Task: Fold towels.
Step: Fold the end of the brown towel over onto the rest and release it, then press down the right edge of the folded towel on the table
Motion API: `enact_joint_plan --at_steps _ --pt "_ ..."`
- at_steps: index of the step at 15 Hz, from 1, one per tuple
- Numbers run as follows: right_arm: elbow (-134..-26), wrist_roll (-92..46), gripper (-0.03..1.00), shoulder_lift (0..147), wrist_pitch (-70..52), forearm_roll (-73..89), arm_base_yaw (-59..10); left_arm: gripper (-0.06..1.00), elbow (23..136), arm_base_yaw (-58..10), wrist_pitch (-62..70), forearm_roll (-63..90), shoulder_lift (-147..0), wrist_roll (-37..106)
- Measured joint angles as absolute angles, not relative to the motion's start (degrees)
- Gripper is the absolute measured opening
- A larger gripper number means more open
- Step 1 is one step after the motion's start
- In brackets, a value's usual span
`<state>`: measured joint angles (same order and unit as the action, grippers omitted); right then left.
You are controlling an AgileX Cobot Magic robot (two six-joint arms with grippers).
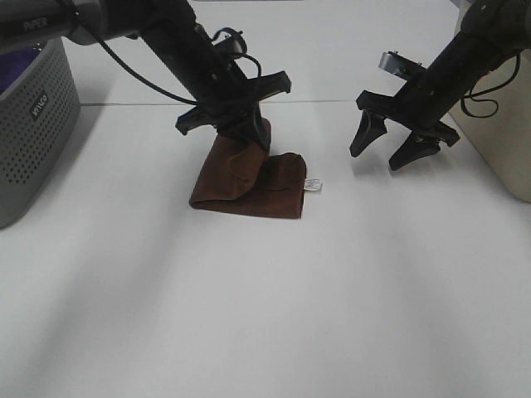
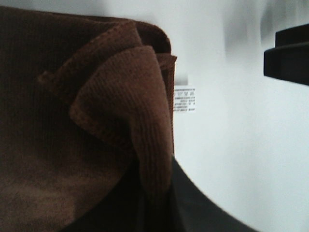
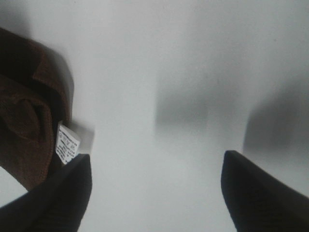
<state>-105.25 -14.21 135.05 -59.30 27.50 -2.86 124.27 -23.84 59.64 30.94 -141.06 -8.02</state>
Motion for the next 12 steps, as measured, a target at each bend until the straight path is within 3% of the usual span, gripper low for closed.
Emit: enact_joint_plan --at_steps 2,4,6,9,12 --pt "-105.25 -14.21 0.71 135.05 -59.76 28.13 -2.86 0.31 124.27 -24.92 55.41 31.68 -142.04 -10.77" --pt "-105.25 -14.21 0.71 135.05 -60.68 29.51 -2.86 0.68 124.27 -25.10 53.46 34.84 -142.21 -10.43" --pt "-105.25 -14.21 0.71 135.05 -61.08 30.88 -2.86 0.82 124.27 -25.10 52.54 36.73 -142.15 -7.96" --pt "-105.25 -16.39 0.71 135.05 -64.17 36.78 -2.86 0.86 126.28 -23.38 52.88 36.44 -140.43 -2.92" --pt "-105.25 -21.14 0.71 135.05 -67.04 46.64 -3.15 0.81 130.52 -18.96 55.23 34.49 -138.77 -0.80"
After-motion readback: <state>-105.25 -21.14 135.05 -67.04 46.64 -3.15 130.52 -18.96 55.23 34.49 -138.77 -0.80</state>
